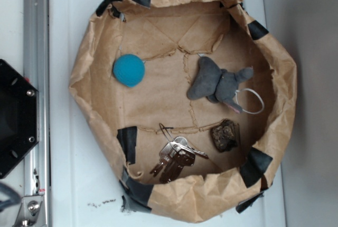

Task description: Grab the silver keys.

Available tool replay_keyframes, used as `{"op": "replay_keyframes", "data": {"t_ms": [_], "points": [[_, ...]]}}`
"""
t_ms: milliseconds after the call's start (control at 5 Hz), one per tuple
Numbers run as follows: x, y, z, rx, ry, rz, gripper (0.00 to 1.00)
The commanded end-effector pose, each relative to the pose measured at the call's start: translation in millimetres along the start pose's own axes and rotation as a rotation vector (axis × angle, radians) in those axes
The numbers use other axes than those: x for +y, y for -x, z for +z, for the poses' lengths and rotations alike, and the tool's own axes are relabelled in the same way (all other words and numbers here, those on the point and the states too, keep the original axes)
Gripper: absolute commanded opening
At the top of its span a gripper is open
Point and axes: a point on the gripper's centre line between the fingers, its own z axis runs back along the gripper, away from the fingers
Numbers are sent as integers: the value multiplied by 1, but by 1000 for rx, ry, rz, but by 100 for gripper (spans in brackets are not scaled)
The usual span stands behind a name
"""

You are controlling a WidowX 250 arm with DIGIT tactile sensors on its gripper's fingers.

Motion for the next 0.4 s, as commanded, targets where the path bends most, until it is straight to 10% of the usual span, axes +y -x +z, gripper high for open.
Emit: {"op": "replay_keyframes", "data": {"t_ms": [0, 200], "points": [[0, 0, 0, 0, 0, 0, 100], [3, -43, -21, -4, 4, -4, 100]]}}
